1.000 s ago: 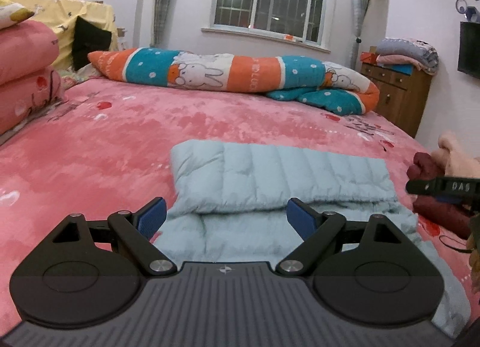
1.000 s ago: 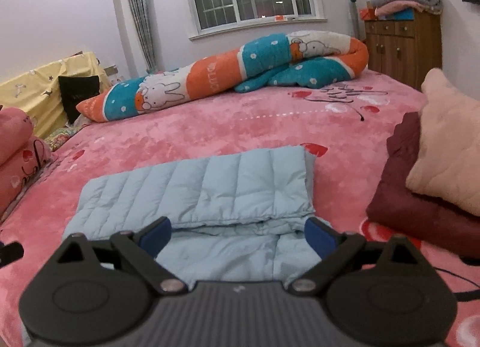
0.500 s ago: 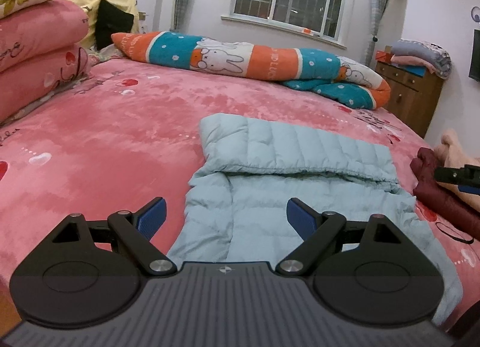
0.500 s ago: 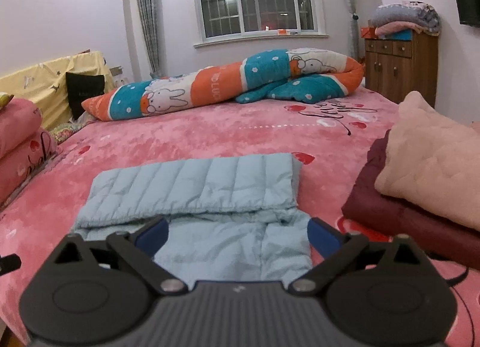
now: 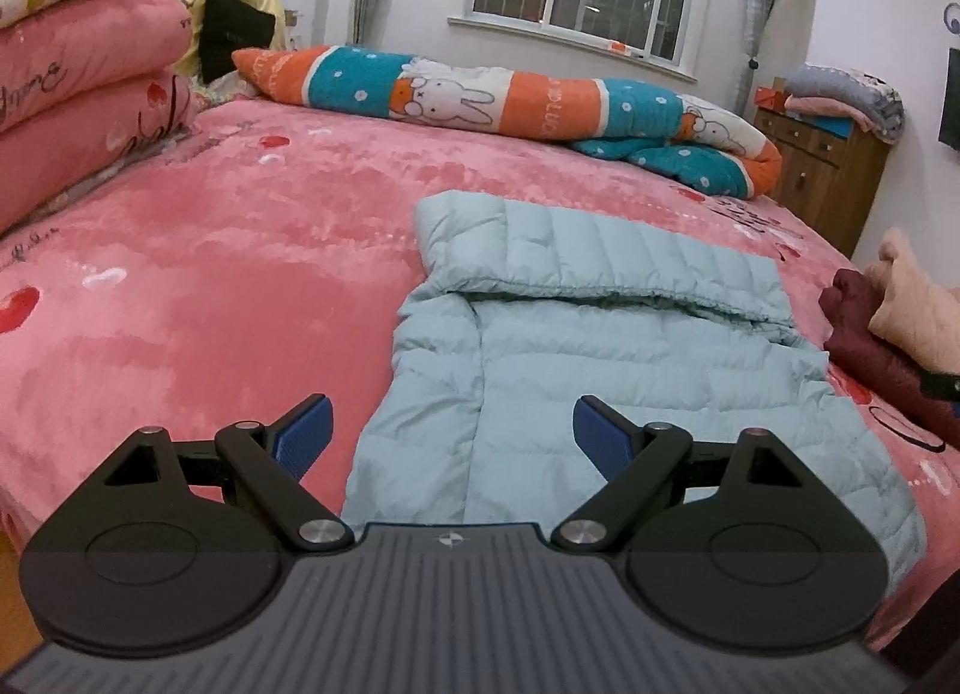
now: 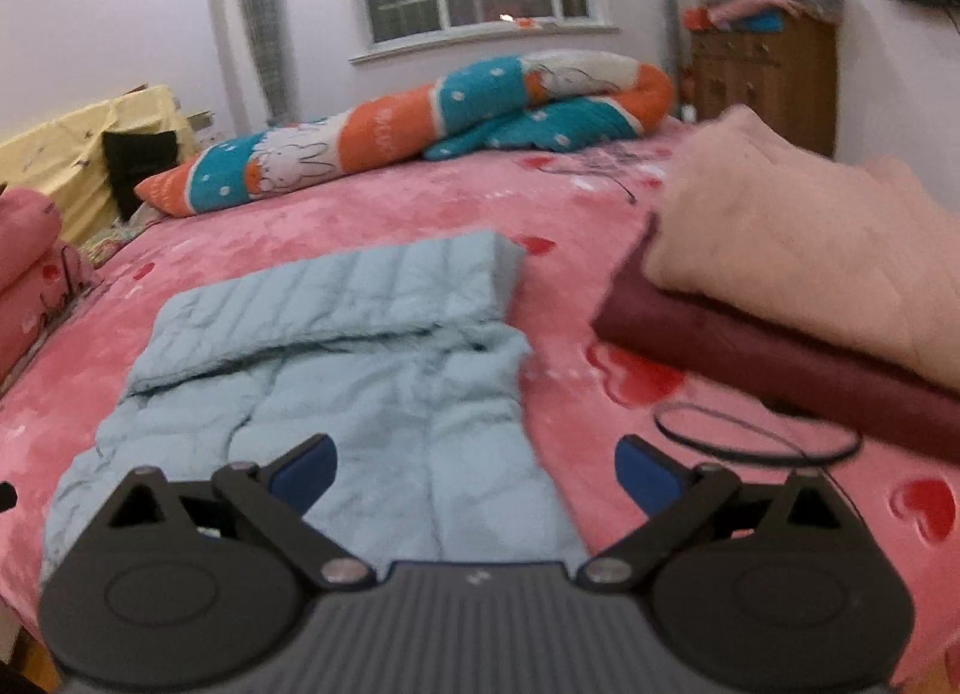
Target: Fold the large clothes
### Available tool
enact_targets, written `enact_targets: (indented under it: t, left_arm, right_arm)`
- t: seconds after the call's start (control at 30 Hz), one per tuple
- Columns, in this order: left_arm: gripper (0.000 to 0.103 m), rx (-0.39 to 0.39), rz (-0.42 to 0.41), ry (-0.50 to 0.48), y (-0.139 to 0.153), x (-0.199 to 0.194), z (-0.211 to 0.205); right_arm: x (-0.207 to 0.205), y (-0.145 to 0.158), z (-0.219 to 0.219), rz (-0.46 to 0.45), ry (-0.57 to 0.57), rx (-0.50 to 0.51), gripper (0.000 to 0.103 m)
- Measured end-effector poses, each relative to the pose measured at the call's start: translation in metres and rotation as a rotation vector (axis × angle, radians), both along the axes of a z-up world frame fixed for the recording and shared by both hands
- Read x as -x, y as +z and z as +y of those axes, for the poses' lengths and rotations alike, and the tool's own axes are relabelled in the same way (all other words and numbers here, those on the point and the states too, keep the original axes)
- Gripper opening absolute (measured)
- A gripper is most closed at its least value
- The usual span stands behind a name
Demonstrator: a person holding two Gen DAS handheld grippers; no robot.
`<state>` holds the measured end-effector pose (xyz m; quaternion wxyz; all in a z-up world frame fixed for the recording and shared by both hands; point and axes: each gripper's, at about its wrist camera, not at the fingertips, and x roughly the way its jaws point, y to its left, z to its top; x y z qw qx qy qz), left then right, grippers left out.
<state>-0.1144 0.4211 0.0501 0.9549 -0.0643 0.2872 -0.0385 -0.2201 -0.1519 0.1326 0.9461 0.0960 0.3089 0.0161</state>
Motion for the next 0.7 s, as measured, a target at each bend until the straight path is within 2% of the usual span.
enact_targets:
  t: [0.2, 0.33, 0.7]
  left_arm:
    - [0.103, 0.052, 0.043, 0.019, -0.008, -0.006, 0.008]
    - [0.103, 0.103, 0.067, 0.027, -0.013, -0.013, 0.013]
    - [0.103, 0.105, 0.14, 0.061, -0.036, -0.025, 0.022]
  right_arm:
    - [0.011, -0.007, -0.021, 0.049, -0.016, -0.054, 0.099]
    - [0.016, -0.016, -0.031, 0.085, 0.003, -0.049, 0.099]
    - [0.015, -0.036, -0.045, 0.192, 0.035, -0.125, 0.098]
